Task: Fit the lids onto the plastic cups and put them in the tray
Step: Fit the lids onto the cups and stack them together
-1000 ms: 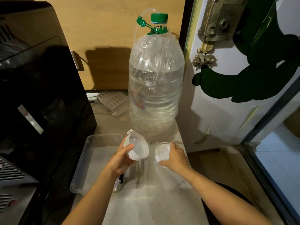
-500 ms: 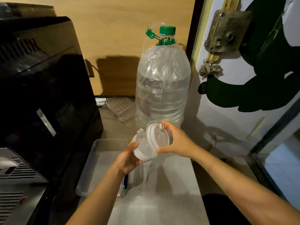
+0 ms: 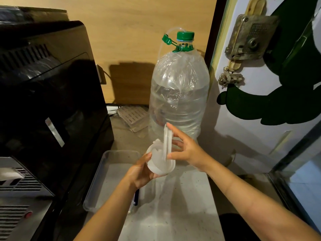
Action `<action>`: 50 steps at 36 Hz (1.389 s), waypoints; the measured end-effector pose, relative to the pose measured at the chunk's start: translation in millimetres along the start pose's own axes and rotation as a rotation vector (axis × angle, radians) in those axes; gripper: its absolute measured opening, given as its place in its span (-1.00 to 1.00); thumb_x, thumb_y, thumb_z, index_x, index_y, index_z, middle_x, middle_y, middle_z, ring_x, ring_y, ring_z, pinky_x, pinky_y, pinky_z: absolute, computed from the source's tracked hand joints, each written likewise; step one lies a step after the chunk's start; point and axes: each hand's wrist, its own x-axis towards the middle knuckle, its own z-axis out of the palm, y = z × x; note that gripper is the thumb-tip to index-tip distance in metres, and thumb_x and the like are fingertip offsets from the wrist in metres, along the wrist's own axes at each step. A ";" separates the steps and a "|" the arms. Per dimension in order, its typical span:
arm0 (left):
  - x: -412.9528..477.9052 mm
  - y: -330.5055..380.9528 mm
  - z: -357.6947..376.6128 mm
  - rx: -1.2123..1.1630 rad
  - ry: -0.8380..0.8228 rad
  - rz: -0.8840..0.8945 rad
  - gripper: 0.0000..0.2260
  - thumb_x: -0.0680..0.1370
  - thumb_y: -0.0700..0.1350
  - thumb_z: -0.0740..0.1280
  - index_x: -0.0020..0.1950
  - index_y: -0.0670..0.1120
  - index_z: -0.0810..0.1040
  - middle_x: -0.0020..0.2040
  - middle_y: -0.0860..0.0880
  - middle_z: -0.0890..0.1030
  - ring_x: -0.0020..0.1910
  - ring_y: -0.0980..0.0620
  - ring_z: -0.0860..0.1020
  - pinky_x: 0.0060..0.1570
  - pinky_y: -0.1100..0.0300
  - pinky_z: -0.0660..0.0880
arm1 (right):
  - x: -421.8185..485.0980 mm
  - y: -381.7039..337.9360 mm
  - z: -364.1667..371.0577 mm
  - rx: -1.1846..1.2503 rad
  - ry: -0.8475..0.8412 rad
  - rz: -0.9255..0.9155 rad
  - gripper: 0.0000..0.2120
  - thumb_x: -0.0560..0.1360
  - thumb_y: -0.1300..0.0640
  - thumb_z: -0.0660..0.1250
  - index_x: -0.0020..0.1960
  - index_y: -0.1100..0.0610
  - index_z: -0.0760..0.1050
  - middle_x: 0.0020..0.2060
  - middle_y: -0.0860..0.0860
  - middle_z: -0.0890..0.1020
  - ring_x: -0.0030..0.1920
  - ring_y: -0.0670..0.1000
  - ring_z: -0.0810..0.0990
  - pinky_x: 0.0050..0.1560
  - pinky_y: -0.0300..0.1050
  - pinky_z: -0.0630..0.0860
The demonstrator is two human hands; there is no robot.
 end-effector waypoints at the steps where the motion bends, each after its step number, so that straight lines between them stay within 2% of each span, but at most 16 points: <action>1: 0.9 -0.5 0.1 -0.006 0.000 -0.001 -0.18 0.01 0.07 0.64 0.22 -0.04 0.46 0.03 -0.15 0.61 -0.05 -0.11 0.64 -0.22 -0.03 0.63 | -0.1 0.3 1.2 0.083 0.004 0.007 -0.22 0.32 0.38 0.42 0.18 -0.40 0.26 0.24 -0.19 0.36 0.20 -0.13 0.46 0.07 -0.31 0.53; 4: 3.4 -2.0 0.7 0.000 0.009 -0.001 -0.21 0.01 0.08 0.64 0.18 -0.01 0.48 -0.02 -0.10 0.68 -0.05 -0.10 0.65 -0.23 -0.01 0.63 | -0.4 1.7 5.3 0.348 0.009 0.052 -0.24 0.24 0.41 0.31 0.19 -0.32 0.31 0.23 -0.10 0.37 0.17 -0.04 0.48 0.04 -0.21 0.58; 9: 4.9 -1.7 0.8 0.016 0.047 -0.009 -0.19 -0.01 0.11 0.63 0.19 -0.01 0.48 0.02 -0.10 0.65 -0.05 -0.09 0.65 -0.22 -0.01 0.63 | 0.7 7.9 8.7 0.612 0.013 0.090 -0.15 0.22 0.46 0.22 0.25 -0.33 0.21 0.21 0.05 0.36 0.19 0.09 0.46 0.12 -0.03 0.52; 12: 4.2 -0.9 0.0 0.013 0.061 -0.021 -0.14 -0.01 0.12 0.63 0.23 -0.02 0.44 0.09 -0.14 0.56 0.00 -0.12 0.60 -0.20 -0.02 0.63 | 1.8 12.0 7.1 0.675 0.019 0.107 -0.10 0.18 0.48 0.24 0.29 -0.28 0.18 0.21 0.09 0.36 0.18 0.10 0.48 0.06 0.00 0.57; 16: 4.5 -0.4 -3.3 -0.037 0.092 -0.024 -0.17 -0.05 0.07 0.65 0.16 -0.05 0.49 0.03 -0.15 0.59 -0.07 -0.12 0.63 -0.26 -0.02 0.63 | 3.5 17.2 2.6 0.811 0.043 0.134 0.01 0.04 0.40 0.36 0.37 -0.18 0.13 0.16 0.11 0.40 0.10 0.12 0.53 -0.07 0.00 0.64; 20: 5.0 -0.5 -5.4 -0.072 0.105 -0.018 -0.22 -0.07 0.03 0.66 0.10 -0.05 0.53 -0.09 -0.13 0.70 -0.13 -0.12 0.67 -0.30 -0.02 0.63 | 4.8 18.9 -1.2 0.921 0.095 0.177 -0.05 0.06 0.31 0.37 0.38 -0.12 0.17 0.12 0.10 0.49 0.06 0.13 0.54 -0.15 0.00 0.65; 22: 5.1 -0.1 -4.7 -0.064 0.113 -0.017 -0.22 -0.08 0.04 0.66 0.10 -0.04 0.53 -0.05 -0.14 0.68 -0.09 -0.14 0.65 -0.30 -0.02 0.64 | 7.1 18.5 -1.4 0.928 0.133 0.207 -0.10 0.11 0.25 0.40 0.37 -0.09 0.16 0.10 0.11 0.54 0.04 0.12 0.56 -0.18 -0.02 0.64; 24: 4.9 0.6 -3.1 -0.064 0.117 -0.018 -0.20 -0.08 0.05 0.66 0.12 -0.05 0.52 0.01 -0.16 0.61 -0.05 -0.16 0.62 -0.29 -0.02 0.64 | 10.4 18.1 0.2 0.903 0.173 0.223 -0.24 0.32 0.24 0.37 0.41 -0.08 0.11 0.09 0.11 0.56 0.04 0.10 0.58 -0.16 -0.03 0.63; 26: 4.8 1.0 -1.7 -0.079 0.118 -0.017 -0.19 -0.08 0.04 0.66 0.12 -0.07 0.51 0.02 -0.18 0.59 -0.03 -0.18 0.59 -0.30 -0.03 0.64 | 14.0 17.5 2.4 0.871 0.226 0.240 -0.45 0.50 0.27 0.20 0.43 0.02 0.13 0.07 0.10 0.56 0.03 0.08 0.57 -0.12 -0.05 0.60; 29: 5.2 0.7 -0.8 -0.104 0.114 -0.007 -0.19 -0.08 0.04 0.66 0.11 -0.09 0.52 0.02 -0.19 0.60 -0.02 -0.20 0.59 -0.29 -0.04 0.64 | 16.0 17.3 5.7 0.840 0.254 0.258 -0.57 0.53 0.35 0.12 0.37 0.13 0.23 0.03 0.12 0.56 0.00 0.08 0.57 -0.08 -0.07 0.55; 33: 5.3 0.5 -0.7 -0.137 0.086 0.019 -0.26 -0.05 0.03 0.66 0.08 -0.10 0.54 -0.08 -0.18 0.69 -0.09 -0.19 0.65 -0.29 -0.04 0.64 | 15.5 17.5 9.8 0.762 0.287 0.259 -0.58 0.52 0.42 0.06 0.33 0.17 0.30 0.02 0.10 0.56 0.01 0.06 0.55 -0.04 -0.09 0.53; 37: 4.3 1.5 -1.3 -0.135 0.068 0.029 -0.24 -0.02 0.04 0.65 0.11 -0.11 0.53 -0.03 -0.18 0.69 -0.03 -0.20 0.64 -0.25 -0.04 0.64 | 14.0 17.8 15.0 0.580 0.270 0.260 -0.59 0.50 0.45 0.05 0.18 0.07 0.41 0.05 0.04 0.55 0.05 0.01 0.54 0.01 -0.12 0.52; 41: 2.4 3.5 -3.9 -0.168 0.052 0.049 -0.21 -0.05 -0.02 0.67 0.12 -0.13 0.51 -0.04 -0.20 0.69 -0.05 -0.20 0.65 -0.27 -0.05 0.64 | 11.7 17.3 19.3 0.213 0.273 0.245 -0.53 0.49 0.40 0.09 0.31 0.04 0.36 0.15 -0.01 0.53 0.17 -0.02 0.49 0.21 -0.07 0.47; 43: 1.0 4.2 -5.7 -0.165 0.052 0.055 -0.19 -0.07 -0.04 0.68 0.12 -0.14 0.50 -0.05 -0.20 0.69 -0.06 -0.19 0.65 -0.26 -0.05 0.64 | 11.4 15.4 20.6 0.093 0.281 0.224 -0.54 0.50 0.39 0.09 0.29 -0.01 0.35 0.14 -0.04 0.51 0.13 -0.09 0.48 0.14 -0.19 0.46; 47: -1.3 6.2 -6.8 -0.155 0.025 0.066 -0.17 -0.06 -0.08 0.68 0.15 -0.14 0.46 -0.04 -0.19 0.69 -0.06 -0.17 0.66 -0.25 -0.04 0.64 | 11.2 13.8 21.5 -0.034 0.279 0.208 -0.52 0.51 0.38 0.06 0.37 0.05 0.29 0.14 -0.07 0.46 0.11 -0.13 0.44 0.15 -0.21 0.37; 50: -2.2 7.3 -6.2 -0.135 0.002 0.072 -0.15 -0.06 -0.08 0.68 0.17 -0.13 0.46 -0.02 -0.19 0.67 -0.04 -0.17 0.64 -0.22 -0.04 0.64 | 10.9 14.8 23.1 -0.060 0.260 0.214 -0.53 0.53 0.36 0.05 0.38 0.04 0.27 0.08 -0.15 0.45 0.04 -0.18 0.44 0.16 -0.19 0.37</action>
